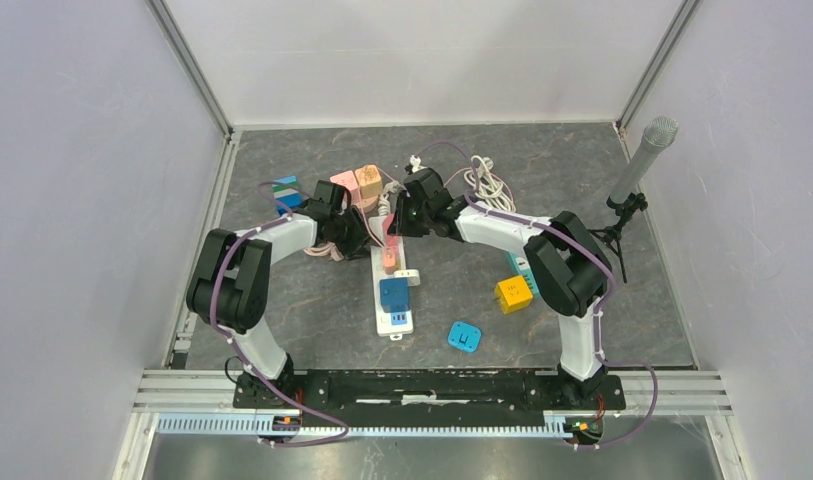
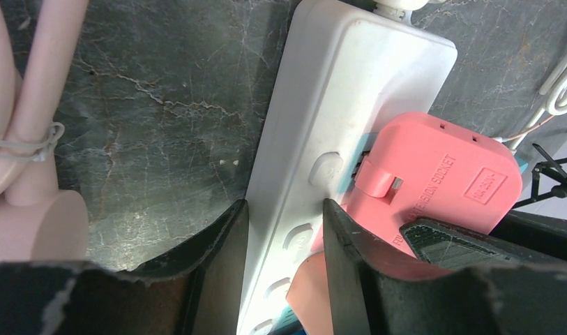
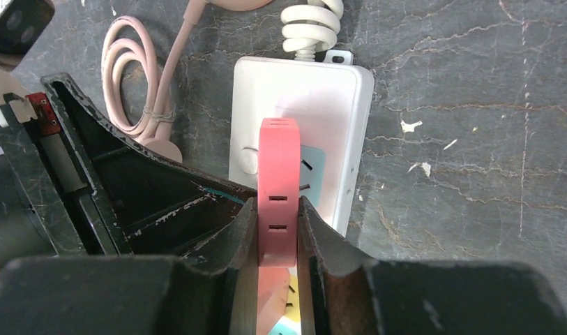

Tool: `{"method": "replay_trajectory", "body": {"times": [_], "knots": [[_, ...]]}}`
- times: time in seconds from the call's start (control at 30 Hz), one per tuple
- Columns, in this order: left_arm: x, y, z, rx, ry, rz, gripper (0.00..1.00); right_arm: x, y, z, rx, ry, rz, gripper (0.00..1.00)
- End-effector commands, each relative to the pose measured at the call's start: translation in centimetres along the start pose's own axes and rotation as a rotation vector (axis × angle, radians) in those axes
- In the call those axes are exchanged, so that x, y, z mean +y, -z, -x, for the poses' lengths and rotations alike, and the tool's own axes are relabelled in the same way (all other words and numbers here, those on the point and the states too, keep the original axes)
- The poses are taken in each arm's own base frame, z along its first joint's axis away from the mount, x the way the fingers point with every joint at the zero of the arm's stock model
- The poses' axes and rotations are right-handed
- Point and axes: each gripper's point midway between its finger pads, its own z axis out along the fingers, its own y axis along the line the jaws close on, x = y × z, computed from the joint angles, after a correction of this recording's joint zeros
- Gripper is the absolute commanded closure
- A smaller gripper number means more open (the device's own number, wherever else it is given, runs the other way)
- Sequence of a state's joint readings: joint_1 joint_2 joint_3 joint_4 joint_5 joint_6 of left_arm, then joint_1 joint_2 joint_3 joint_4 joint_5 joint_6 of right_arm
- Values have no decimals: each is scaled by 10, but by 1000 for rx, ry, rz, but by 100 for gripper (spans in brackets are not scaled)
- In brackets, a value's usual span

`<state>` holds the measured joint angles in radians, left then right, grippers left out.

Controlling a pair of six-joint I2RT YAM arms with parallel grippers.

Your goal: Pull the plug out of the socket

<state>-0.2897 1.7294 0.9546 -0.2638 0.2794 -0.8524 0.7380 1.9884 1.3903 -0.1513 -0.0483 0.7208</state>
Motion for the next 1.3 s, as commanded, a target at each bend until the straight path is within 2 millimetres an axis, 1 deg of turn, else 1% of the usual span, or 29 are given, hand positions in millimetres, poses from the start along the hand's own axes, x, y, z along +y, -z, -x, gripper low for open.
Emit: {"method": "replay_trajectory", "body": {"times": [0.0, 0.07, 0.23, 0.27, 0.33, 0.47, 0.57, 0.63, 0.73, 0.87, 0.93, 1.03, 1.1, 1.17, 1.2, 1.27], "knots": [[58, -3, -16, 20, -4, 238, 51, 33, 26, 23, -18, -125, 123, 100], [60, -4, -17, 23, 0, 250, 51, 36, 28, 26, -22, -144, 134, 100], [63, -4, -19, 28, -7, 269, 52, 47, 41, 39, -66, -154, 168, 100], [63, -3, -18, 28, -11, 272, 52, 51, 46, 45, -94, -144, 179, 100], [63, -3, -17, 25, -14, 273, 52, 51, 55, 55, -145, -129, 172, 100], [60, -3, -15, 21, -16, 266, 52, 42, 75, 78, -252, -82, 96, 100], [55, -4, -12, 28, -18, 259, 52, 31, 86, 88, -289, -33, -14, 100], [49, -4, -10, 34, -21, 244, 52, 23, 91, 89, -302, -9, -63, 100], [31, 1, -4, 31, -32, 189, 49, 6, 99, 85, -316, 22, -127, 100], [-3, 15, 8, 11, -61, 89, 40, -23, 109, 78, -326, 82, -231, 100], [-17, 25, 13, 1, -71, 55, 31, -36, 110, 70, -306, 97, -258, 100], [-28, 41, 16, 0, -78, 52, 22, -52, 104, 50, -230, 121, -257, 100], [-33, 50, 18, -13, -85, 44, 19, -61, 98, 37, -178, 131, -245, 100], [-31, 57, 19, -32, -87, 56, 16, -68, 94, 25, -136, 135, -216, 100], [-27, 61, 20, -46, -91, 78, 16, -70, 93, 21, -118, 139, -198, 100], [-9, 63, 23, -79, -105, 156, 14, -79, 92, 17, -91, 151, -207, 100]]}}
